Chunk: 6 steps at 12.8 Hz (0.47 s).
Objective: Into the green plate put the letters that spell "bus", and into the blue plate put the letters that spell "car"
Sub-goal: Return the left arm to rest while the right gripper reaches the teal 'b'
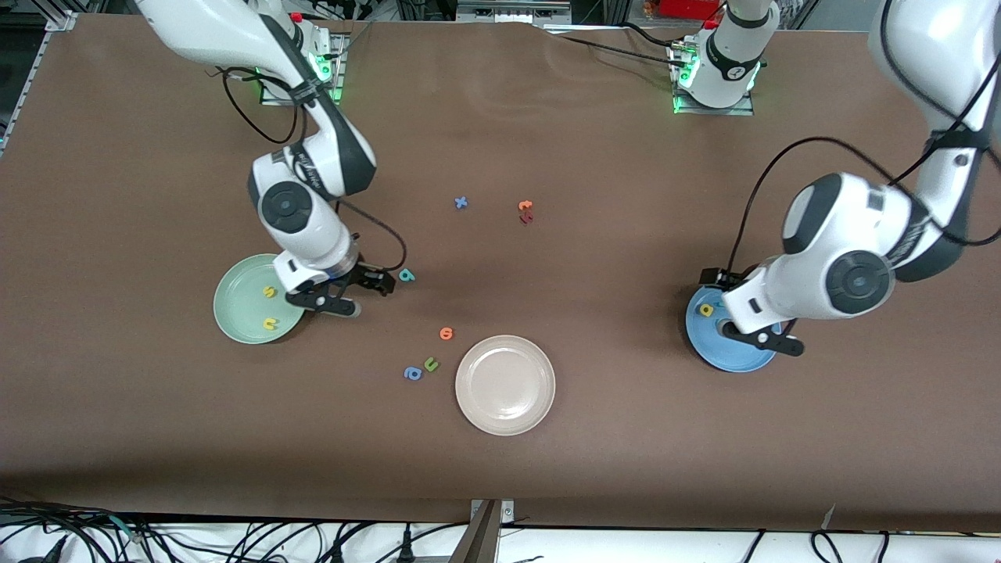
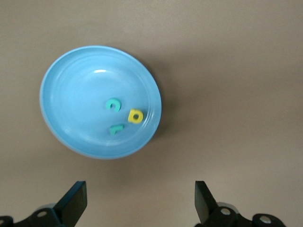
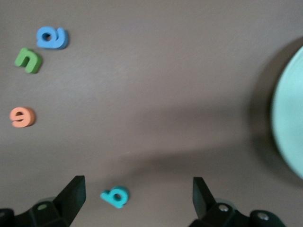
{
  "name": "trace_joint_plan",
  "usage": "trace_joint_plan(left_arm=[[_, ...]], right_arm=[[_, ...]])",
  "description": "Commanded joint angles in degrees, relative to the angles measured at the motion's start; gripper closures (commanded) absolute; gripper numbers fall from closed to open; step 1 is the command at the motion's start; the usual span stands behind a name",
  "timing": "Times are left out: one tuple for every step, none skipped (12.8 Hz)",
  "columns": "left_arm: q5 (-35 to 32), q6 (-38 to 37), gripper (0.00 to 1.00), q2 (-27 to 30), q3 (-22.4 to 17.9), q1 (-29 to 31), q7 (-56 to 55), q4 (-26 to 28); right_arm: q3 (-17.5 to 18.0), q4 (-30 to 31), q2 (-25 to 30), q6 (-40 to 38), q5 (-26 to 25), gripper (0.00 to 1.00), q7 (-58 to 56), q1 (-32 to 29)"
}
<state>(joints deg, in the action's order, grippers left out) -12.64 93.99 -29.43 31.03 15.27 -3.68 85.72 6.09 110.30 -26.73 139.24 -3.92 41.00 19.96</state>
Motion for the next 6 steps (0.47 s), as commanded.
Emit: trace_joint_plan(left_arm=[[1.7,-8.6,0.0,5.5,-0.2,-0.3,-0.1,-3.9],[2.2,-11.8,0.0,6.7,-0.2,-0.2,-0.1,-5.5],[3.2,-13.9,0.0,7.8,-0.3,0.2,0.3,-7.2],[4.6,-14.8,0.0,8.8,-0.9,0.2,0.8,-8.5],[5.8,-14.6,0.0,12.1,-3.8,-1.1,0.9,-8.0],[7.3,-14.5,0.0,13.7,-10.1,-5.1,1.0,-8.0]], right_arm=[[-0.2,0.6,-3.3,5.2,-2.9,0.0,7.7,3.2],[-0.2,0.6,-4.6,6.9,-4.8,0.01,10.6,4.0],[-0.2,0.5,-5.8,8.4,-6.5,0.01,13.1,4.6],[-0.2,0.4,-6.7,9.4,-8.2,0.01,14.9,4.8],[-0.2,0.4,-7.1,9.7,-8.9,0.01,15.8,4.9],[-0.2,0.4,-7.4,9.9,-8.9,0.01,16.1,5.0]])
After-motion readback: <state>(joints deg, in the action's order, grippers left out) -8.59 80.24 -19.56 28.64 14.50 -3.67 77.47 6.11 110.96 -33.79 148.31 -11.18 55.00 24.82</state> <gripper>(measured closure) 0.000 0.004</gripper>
